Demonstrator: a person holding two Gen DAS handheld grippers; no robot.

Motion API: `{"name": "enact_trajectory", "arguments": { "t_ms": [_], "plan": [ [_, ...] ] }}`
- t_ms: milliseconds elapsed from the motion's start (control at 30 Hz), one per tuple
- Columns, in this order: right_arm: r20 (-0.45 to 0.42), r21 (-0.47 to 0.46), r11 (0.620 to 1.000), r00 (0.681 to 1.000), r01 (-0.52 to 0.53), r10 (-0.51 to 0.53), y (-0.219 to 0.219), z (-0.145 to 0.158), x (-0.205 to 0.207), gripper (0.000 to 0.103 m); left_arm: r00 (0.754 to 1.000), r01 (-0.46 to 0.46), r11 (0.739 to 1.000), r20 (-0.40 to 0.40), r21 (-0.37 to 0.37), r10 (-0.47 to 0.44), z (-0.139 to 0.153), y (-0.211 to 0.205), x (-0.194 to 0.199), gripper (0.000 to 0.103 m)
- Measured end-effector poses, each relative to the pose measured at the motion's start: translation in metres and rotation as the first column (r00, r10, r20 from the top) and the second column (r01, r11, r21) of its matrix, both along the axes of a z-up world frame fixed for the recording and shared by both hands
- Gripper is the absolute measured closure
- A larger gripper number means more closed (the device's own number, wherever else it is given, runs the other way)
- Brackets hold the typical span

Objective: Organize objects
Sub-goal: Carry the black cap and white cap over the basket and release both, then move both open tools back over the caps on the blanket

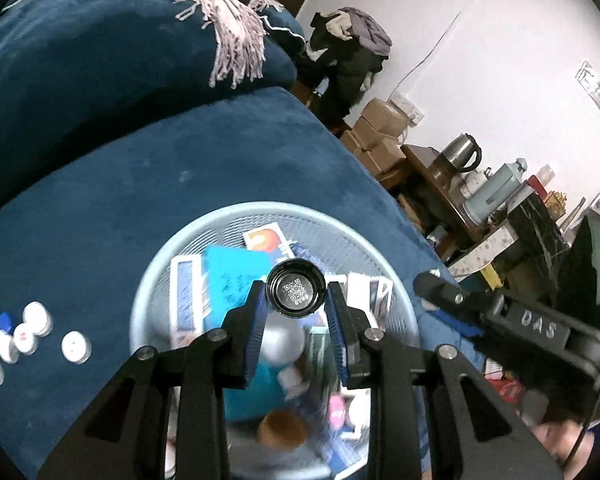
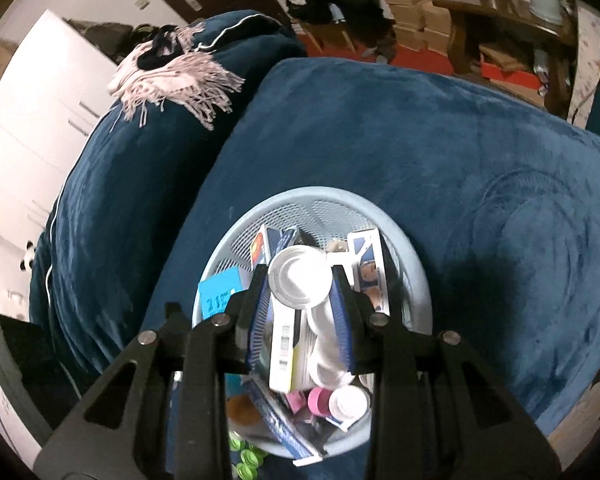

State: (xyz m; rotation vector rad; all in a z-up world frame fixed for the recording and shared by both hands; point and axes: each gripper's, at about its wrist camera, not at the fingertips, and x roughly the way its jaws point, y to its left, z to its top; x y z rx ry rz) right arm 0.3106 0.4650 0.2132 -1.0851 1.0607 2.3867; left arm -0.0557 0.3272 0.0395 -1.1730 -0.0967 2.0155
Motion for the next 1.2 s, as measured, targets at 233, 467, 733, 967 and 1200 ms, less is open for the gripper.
{"name": "enact_trajectory", "arguments": {
  "t_ms": [233,467,733,967,1200],
  "plan": [
    [0.013,-0.025,0.994,0.994,0.107,-0.106,0.014,-0.004,0.004,0.014,0.999,-0.033,0.999,0.013,-0.019,0.033,-0.004,0.01,-0.008,0.0],
    [0.089,0.046,0.993,0.99,0.11,-0.114,0.005,0.0,0.003,0.004,0.99,-0.135,0.982,-0.055,-0.133,0.129,0.006,-0.028,-0.006,0.001],
    [0.061,0.173,0.983,0.997,-0.057,0.047,-0.055,0.02,-0.013,0.001,0.972,-0.216,0.951,-0.137,-0.223,0.188,0.014,-0.093,0.008,0.001],
    [0.085,0.204,0.947,0.968,-0.249,0.236,-0.117,0.021,-0.033,0.001,0.946,-0.315,0.912,-0.169,-0.263,0.278,0.017,-0.165,0.013,0.001],
    [0.119,0.254,0.894,0.929,-0.369,0.35,-0.169,0.019,-0.046,0.0,0.916,-0.397,0.874,-0.185,-0.282,0.356,0.015,-0.222,0.015,0.001]
  ]
}}
